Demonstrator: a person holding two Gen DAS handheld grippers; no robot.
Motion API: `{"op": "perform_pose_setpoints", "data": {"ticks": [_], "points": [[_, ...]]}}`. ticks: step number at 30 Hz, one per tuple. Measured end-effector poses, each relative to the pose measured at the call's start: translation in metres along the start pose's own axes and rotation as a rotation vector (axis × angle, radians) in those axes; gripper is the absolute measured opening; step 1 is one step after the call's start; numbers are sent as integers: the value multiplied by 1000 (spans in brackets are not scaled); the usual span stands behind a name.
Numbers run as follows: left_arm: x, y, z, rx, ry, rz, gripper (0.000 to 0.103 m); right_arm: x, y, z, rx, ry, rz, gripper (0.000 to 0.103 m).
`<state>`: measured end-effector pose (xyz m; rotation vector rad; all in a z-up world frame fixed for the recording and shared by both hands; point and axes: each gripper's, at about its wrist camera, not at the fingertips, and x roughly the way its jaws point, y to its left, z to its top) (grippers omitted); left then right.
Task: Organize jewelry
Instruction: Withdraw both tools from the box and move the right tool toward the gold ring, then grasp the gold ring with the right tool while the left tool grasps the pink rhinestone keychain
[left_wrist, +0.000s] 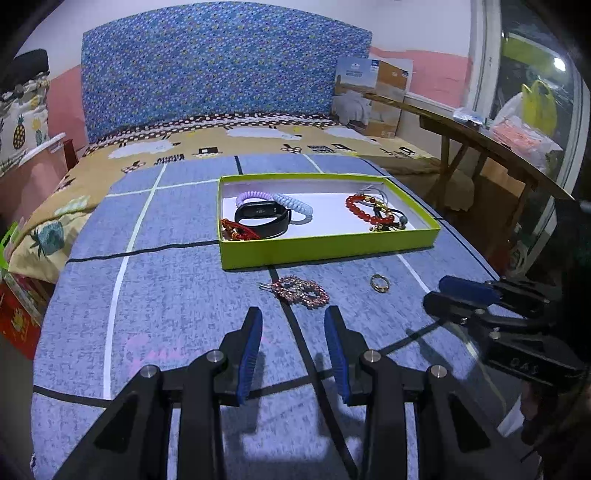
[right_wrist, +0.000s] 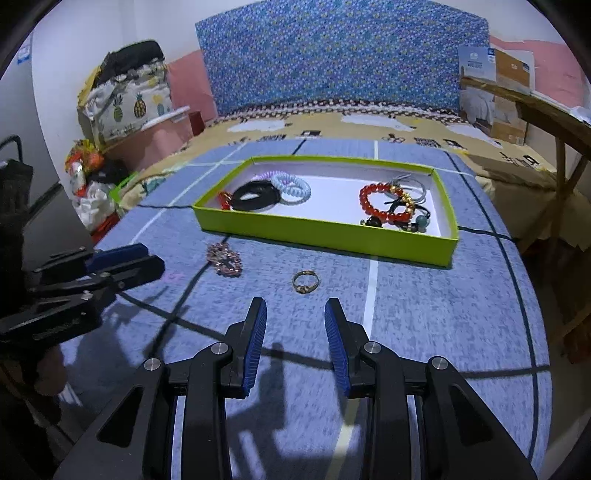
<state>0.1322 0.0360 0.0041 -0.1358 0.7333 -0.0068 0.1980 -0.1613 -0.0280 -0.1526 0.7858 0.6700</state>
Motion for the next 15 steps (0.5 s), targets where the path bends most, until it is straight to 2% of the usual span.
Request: {"op": "perform_pose_setpoints", "data": {"ticks": [12,15], "points": [[13,10,3,-41,33,-9,36,39,-1,12,-12,99,16,34],[17,10,3,-48,40,-17,36,42,-1,16,-15,110,-11,34]]}}
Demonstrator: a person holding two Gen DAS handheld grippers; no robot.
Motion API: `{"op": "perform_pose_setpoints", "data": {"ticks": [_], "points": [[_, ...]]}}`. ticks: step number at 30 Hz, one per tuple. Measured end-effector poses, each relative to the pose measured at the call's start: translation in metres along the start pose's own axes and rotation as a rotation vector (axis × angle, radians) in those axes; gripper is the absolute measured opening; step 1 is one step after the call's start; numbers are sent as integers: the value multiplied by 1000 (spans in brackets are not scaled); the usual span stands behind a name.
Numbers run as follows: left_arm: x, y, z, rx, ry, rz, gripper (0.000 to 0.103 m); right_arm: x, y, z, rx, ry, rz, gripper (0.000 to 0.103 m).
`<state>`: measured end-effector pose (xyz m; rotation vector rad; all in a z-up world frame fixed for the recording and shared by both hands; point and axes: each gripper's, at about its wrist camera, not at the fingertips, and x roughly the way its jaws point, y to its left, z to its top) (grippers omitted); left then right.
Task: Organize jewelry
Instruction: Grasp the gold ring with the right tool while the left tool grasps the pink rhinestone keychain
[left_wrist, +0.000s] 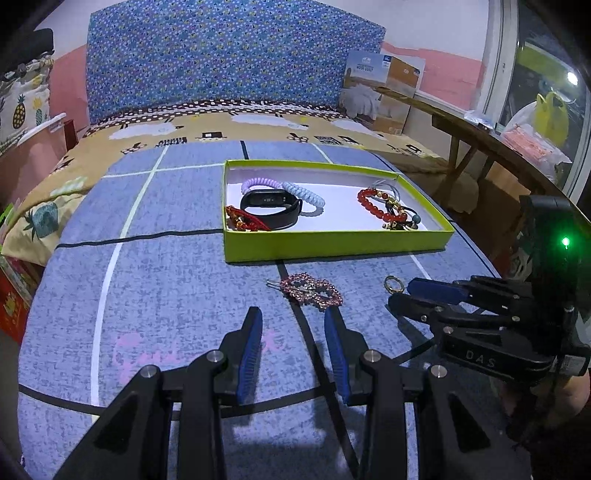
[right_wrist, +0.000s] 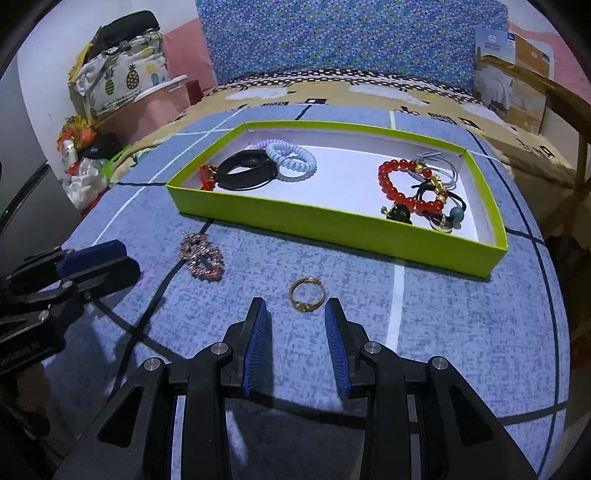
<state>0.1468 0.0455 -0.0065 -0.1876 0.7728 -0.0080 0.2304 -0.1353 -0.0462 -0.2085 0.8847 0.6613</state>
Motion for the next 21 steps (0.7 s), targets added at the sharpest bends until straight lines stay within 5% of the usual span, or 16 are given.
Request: {"op": "perform_pose_setpoints", "data": {"ticks": [7,10,21], "points": [[4,0,1,-6,12,-15,36,7,6,6,-42,16,-57,34],[7,1,2,-16,22,-20,36,7,6,6,-49,14,-72,22],[36,-11,11,-54,91,-65,36,-8,-6,-6,-5,-10,-31,22]]}}
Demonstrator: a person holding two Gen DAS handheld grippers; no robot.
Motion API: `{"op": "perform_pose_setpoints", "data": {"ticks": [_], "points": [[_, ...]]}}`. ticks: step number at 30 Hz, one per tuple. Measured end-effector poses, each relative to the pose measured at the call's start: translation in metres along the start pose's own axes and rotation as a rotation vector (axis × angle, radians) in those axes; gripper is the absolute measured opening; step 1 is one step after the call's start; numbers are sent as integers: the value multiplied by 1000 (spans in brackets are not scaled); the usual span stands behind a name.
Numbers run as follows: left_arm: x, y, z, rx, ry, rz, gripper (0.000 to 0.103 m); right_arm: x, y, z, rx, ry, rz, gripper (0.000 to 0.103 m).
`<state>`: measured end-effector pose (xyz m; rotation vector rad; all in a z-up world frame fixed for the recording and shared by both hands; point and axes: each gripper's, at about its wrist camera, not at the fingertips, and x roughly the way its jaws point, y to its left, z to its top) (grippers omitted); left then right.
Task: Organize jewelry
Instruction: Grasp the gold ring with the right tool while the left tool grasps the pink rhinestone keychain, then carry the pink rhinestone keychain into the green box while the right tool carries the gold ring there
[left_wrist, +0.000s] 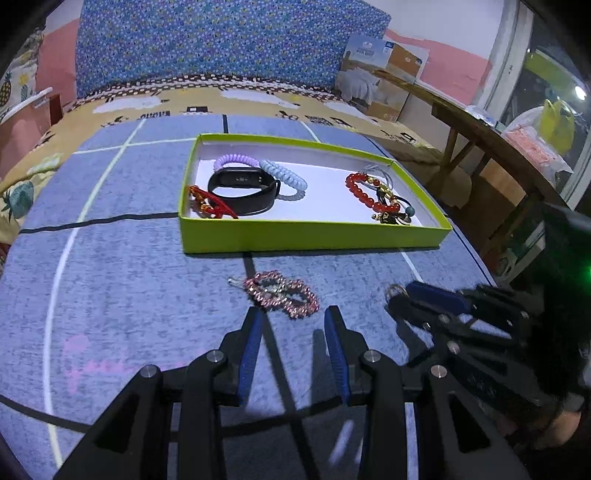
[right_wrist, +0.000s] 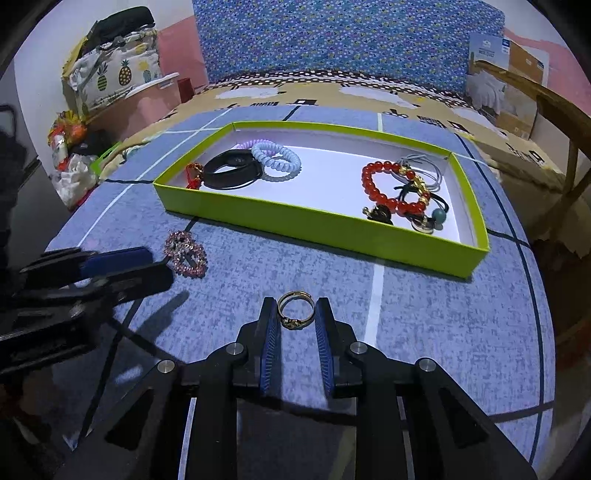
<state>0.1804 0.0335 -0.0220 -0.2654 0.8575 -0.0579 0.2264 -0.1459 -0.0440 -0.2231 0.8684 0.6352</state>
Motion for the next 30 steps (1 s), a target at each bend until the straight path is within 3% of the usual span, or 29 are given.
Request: {"op": "perform_pose_setpoints", "data": {"ticks": [5,13,22,24,30], "points": [[14,-5,9,-17,15,12,40,-5,-9,-5,29,-8,3,22],[27,-18,16,25,12,98,44,-11,-21,-10,55,-24,8,22],[40,-36,21,65,19,238,44,-13,-25,-15,66,-29,15,22],[39,-37,19,78,11,255,37,-16,-25,-16,67,-32,12,22],[24,-24,9,72,11,218,35,-20,-26,-17,73,-40,10,22]]}}
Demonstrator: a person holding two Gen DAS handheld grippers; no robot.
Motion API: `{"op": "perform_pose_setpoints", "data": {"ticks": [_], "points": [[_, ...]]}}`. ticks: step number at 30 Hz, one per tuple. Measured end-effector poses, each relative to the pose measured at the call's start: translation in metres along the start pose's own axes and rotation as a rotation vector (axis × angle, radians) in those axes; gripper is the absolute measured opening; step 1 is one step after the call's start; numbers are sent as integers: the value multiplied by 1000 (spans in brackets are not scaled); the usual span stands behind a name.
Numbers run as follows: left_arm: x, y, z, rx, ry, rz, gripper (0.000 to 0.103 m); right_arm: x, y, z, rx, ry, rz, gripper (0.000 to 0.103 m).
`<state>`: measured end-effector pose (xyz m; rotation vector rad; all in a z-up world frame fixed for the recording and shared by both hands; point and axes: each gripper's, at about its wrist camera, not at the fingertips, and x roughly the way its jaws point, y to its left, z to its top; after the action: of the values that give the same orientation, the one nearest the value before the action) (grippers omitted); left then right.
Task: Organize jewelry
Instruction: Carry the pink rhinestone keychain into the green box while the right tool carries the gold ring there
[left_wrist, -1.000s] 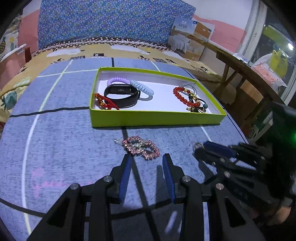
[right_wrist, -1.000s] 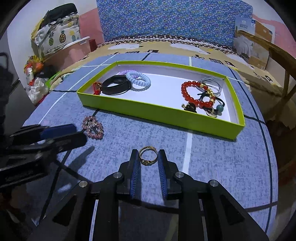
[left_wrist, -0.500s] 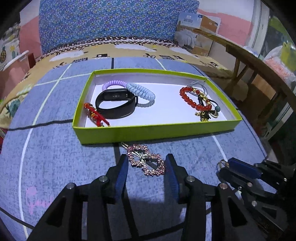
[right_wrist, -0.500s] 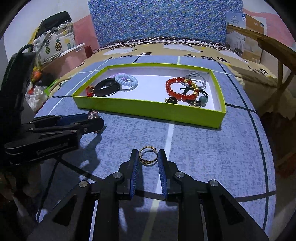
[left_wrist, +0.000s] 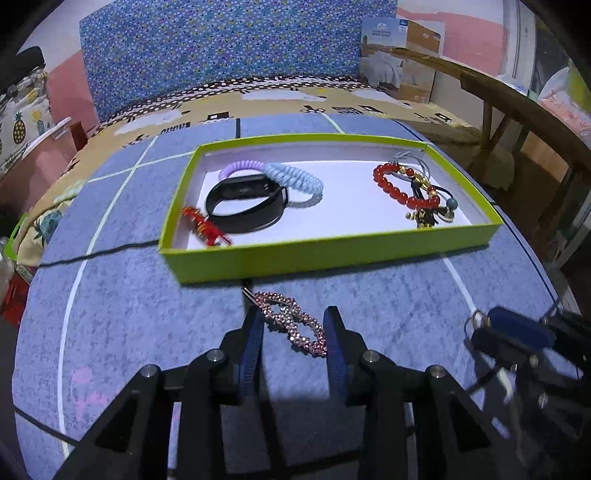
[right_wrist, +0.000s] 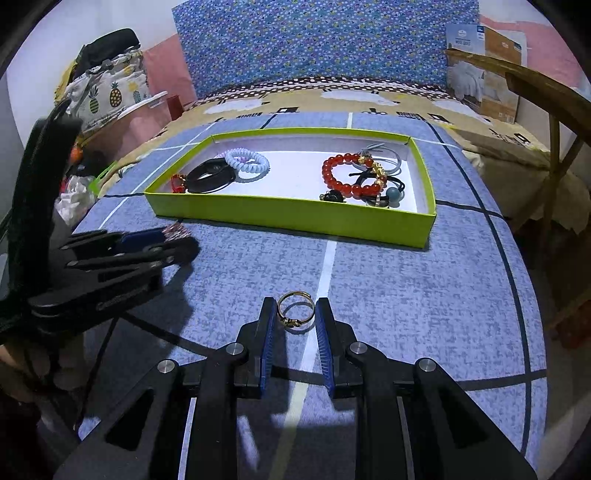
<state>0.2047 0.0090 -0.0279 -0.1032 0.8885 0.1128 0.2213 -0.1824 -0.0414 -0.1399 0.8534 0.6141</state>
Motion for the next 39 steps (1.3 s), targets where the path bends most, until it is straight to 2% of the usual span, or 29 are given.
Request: {"op": "perform_pose_setpoints", "data": {"ticks": [5,12,17,28,39], "points": [[-16,19,-13,-30,-22,-90,35,-6,4,-3,-1,-12,7,22],[-43,32,-31,-15,-77,-156,35,-20,11,-7,14,-51,17,22],[-59,32,-31,8,-121,-193,35,-28,13,-6,29,-76,16,22],[-68,23,-3,92,-183,-247,35,-34,11,12,17,-111,1,22],[-47,10,36,143,-195,-285,35,-30,-4,42,7,-141,-15,22]]}}
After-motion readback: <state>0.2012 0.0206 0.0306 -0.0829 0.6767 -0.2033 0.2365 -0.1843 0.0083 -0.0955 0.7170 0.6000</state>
